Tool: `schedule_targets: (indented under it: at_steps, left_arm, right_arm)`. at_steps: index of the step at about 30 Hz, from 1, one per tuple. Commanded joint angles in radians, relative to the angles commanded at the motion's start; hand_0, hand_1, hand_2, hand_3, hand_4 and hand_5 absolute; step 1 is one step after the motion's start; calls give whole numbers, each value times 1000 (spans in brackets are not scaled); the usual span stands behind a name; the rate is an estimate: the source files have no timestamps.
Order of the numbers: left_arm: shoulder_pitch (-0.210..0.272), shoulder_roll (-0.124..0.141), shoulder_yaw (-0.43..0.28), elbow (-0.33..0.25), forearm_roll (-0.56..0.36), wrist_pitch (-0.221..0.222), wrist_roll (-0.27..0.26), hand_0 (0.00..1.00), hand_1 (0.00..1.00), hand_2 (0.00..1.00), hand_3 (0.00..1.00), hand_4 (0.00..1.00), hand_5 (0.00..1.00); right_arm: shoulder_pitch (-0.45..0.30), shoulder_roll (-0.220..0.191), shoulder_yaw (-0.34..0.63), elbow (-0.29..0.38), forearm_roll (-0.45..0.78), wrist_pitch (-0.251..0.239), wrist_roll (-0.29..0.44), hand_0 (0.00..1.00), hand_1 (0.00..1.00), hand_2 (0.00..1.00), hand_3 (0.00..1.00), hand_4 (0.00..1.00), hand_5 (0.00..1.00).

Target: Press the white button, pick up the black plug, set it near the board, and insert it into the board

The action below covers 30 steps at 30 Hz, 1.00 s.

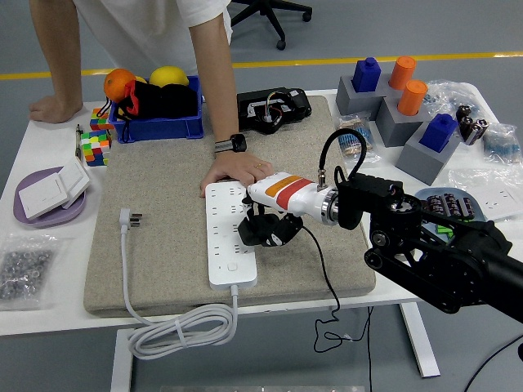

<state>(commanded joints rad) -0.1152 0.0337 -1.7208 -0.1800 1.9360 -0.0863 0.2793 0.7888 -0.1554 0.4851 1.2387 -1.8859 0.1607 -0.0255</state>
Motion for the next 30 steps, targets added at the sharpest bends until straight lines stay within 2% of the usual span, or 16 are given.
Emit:
schedule_targets:
  at_steps: [6,12,19,30]
  left_arm:
    - [-1,-1,1,0,0,0,-1,787,736,702,766,537,468]
    - [-3,-1,1,0,2,-1,-1,787,736,702,766,538,468]
    - [-3,0,2,0,-6,0,-1,787,737,702,766,538,465]
    - [-3,1,5,0,-10,0,-1,787,736,702,766,539,464]
  right_arm:
    - [-10,6,-7,0,2,5,-10,262,397,394,436,794,2]
    - [-17,37,2,-17,9,-2,-1,262,397,393,440,796,2]
    - [-8,51,1,-26,5,-5,-4,264,399,393,440,796,2]
    - [28,39,-57,-46,4,-7,-3,269,399,394,441,799,2]
